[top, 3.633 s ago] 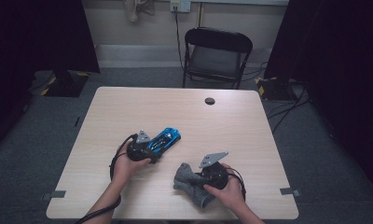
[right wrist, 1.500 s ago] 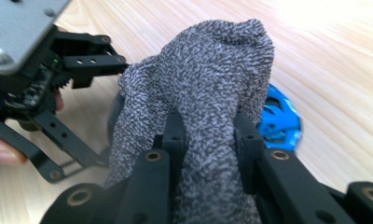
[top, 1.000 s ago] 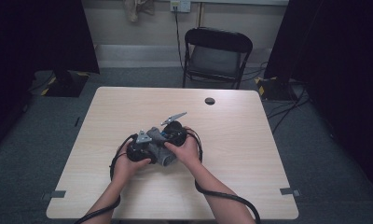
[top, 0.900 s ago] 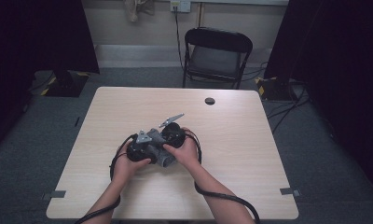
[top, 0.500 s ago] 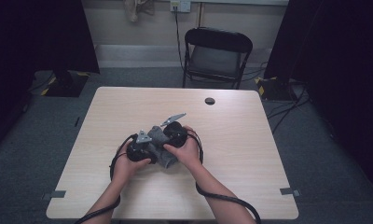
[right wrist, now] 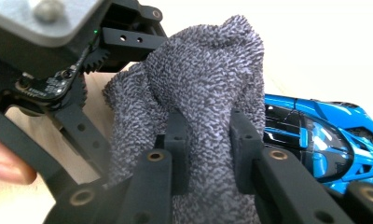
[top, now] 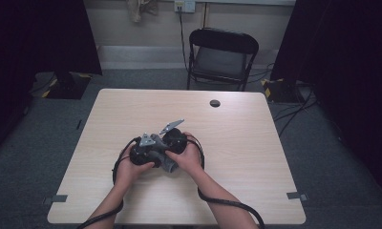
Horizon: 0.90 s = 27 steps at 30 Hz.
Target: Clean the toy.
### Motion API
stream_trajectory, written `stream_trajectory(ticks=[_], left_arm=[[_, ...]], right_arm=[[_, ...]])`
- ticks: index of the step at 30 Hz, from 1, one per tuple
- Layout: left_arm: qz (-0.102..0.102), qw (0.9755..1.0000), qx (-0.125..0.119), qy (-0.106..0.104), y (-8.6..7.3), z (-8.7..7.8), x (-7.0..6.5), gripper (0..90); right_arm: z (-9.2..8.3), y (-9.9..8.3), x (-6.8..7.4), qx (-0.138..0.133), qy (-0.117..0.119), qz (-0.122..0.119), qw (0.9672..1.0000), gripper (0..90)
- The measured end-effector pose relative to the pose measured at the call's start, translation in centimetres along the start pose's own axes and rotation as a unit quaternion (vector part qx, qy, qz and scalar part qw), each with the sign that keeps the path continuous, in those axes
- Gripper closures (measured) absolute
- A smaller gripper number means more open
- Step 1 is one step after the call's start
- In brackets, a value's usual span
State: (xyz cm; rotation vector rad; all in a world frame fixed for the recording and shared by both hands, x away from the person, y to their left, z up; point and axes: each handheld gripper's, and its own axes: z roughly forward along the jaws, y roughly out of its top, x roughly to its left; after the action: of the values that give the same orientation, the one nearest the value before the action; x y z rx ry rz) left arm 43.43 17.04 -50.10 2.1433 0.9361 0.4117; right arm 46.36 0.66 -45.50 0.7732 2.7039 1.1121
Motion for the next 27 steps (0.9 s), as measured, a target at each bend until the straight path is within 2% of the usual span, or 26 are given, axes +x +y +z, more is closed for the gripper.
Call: stream_trajectory(ticks=[5,13,19,27], left_arm=[[0.000,1.0000,0.000,0.000,0.0,0.0,0.0,23.9],[0.000,1.0000,0.000,0.000,0.0,0.0,0.0,24.2],[-0.004,1.0000,0.001,-0.003,-0.1,-0.1,-0.1,24.3],[-0.002,1.0000,0.000,-0.004,-0.3,-0.4,0.0,24.2]], right_arm=[[0.1,0.2,0.0,0.006,-0.005,0.004,1.0000,77.8],[-0.4,0.3,-1.4,-0.001,0.000,0.043,0.9991,78.3],[-0.4,0.9,-2.0,0.005,-0.016,0.046,0.9988,78.4],[-0.5,1.1,-3.7,0.002,-0.032,0.075,0.9967,78.4]])
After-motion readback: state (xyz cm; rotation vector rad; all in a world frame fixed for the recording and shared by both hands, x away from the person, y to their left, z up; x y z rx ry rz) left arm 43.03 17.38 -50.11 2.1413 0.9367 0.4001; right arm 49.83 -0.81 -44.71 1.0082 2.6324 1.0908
